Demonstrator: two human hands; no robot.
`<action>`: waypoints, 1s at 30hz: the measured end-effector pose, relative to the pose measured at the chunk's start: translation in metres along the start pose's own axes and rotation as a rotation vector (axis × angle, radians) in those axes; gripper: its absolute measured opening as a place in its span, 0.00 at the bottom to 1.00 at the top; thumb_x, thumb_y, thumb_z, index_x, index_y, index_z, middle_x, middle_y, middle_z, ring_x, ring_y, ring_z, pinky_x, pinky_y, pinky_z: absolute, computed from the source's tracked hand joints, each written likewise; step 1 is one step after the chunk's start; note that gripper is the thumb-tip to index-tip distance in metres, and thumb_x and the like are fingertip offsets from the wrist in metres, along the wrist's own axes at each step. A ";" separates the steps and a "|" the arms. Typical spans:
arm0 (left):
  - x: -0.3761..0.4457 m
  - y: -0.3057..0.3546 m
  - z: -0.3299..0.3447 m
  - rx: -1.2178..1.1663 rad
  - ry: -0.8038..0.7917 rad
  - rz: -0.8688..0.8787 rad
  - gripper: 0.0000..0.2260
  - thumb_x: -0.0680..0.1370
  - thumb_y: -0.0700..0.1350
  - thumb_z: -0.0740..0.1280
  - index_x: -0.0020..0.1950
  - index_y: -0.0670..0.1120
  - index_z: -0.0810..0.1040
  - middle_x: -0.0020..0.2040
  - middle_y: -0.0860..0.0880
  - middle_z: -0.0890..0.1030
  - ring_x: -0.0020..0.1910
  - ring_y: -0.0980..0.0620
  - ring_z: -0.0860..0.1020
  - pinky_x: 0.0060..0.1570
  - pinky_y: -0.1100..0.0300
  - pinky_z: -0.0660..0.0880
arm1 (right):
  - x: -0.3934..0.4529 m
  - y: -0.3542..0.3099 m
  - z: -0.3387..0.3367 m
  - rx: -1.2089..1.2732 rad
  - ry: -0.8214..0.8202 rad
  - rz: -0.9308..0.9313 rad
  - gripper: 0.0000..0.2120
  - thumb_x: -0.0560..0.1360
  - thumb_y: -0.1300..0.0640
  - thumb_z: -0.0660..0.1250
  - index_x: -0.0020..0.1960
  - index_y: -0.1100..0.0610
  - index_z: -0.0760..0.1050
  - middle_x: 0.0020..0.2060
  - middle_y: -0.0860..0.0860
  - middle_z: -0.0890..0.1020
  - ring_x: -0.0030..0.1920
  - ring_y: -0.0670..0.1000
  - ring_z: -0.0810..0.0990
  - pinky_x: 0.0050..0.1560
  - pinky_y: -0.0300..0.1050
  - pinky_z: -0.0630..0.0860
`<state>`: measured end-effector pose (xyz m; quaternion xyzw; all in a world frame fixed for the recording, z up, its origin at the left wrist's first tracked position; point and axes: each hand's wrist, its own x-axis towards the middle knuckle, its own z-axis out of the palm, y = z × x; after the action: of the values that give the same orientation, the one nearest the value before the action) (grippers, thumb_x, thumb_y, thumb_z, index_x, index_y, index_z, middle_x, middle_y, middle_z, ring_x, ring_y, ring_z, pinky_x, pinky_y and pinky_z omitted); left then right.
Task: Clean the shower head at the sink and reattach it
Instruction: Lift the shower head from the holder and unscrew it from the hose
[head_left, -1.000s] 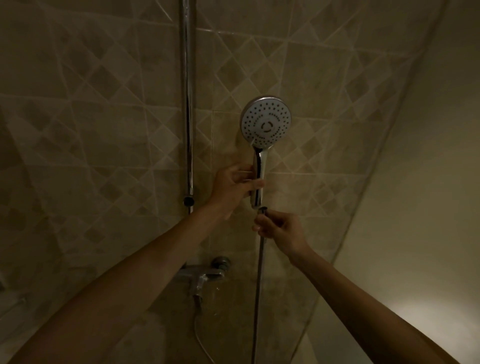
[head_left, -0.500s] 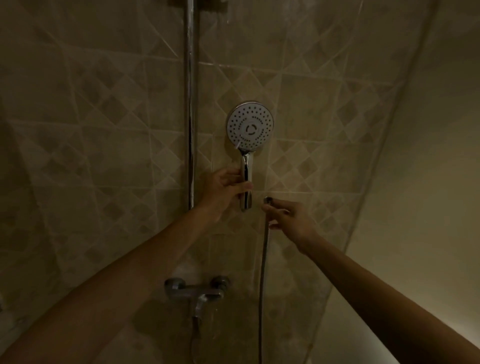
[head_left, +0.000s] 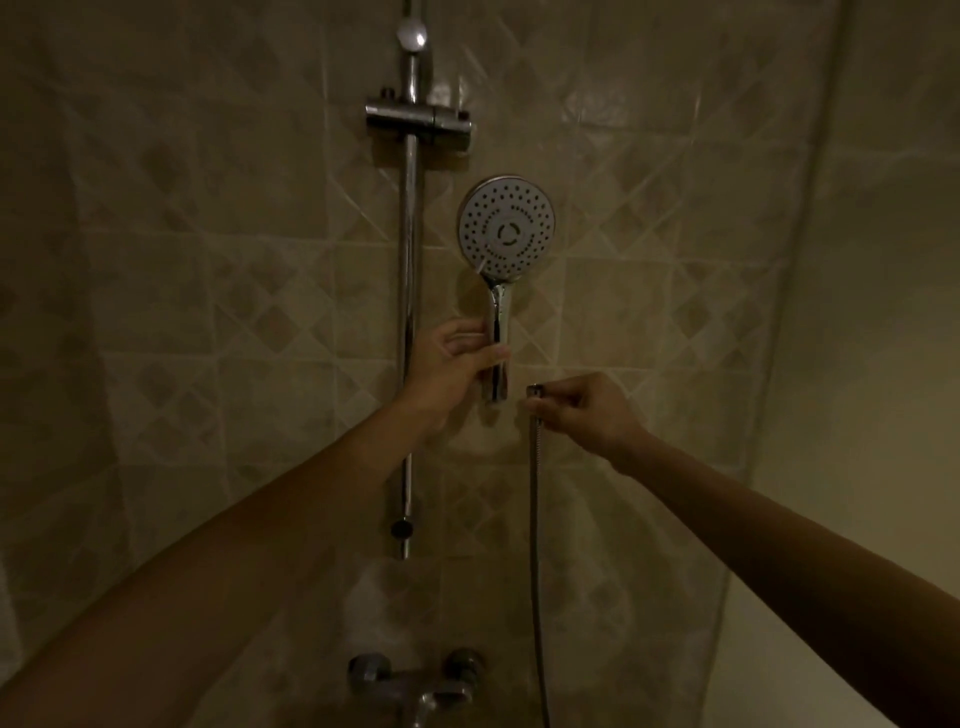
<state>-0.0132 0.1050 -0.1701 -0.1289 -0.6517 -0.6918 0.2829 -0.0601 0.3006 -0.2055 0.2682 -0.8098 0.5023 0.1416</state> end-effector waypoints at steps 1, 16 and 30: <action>0.002 0.005 -0.001 -0.002 0.016 0.012 0.14 0.70 0.34 0.78 0.49 0.49 0.81 0.41 0.52 0.87 0.40 0.57 0.86 0.39 0.63 0.82 | 0.005 -0.008 -0.002 -0.013 0.025 -0.016 0.08 0.75 0.52 0.78 0.53 0.53 0.88 0.42 0.50 0.89 0.47 0.51 0.88 0.55 0.58 0.84; 0.033 0.073 -0.042 0.038 0.082 0.100 0.15 0.70 0.35 0.78 0.53 0.47 0.83 0.46 0.49 0.88 0.45 0.53 0.87 0.44 0.59 0.84 | 0.072 -0.115 -0.018 -0.018 0.194 -0.184 0.09 0.72 0.54 0.80 0.50 0.56 0.86 0.40 0.52 0.87 0.43 0.53 0.88 0.49 0.55 0.86; 0.073 0.124 -0.091 0.065 0.171 0.212 0.18 0.68 0.36 0.80 0.54 0.46 0.82 0.44 0.51 0.88 0.44 0.53 0.87 0.36 0.60 0.81 | 0.151 -0.213 -0.053 -0.118 0.340 -0.439 0.10 0.69 0.58 0.82 0.49 0.55 0.87 0.35 0.44 0.84 0.36 0.42 0.84 0.37 0.36 0.81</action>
<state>0.0150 0.0011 -0.0380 -0.1284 -0.6299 -0.6451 0.4129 -0.0630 0.2285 0.0513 0.3403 -0.7247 0.4495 0.3962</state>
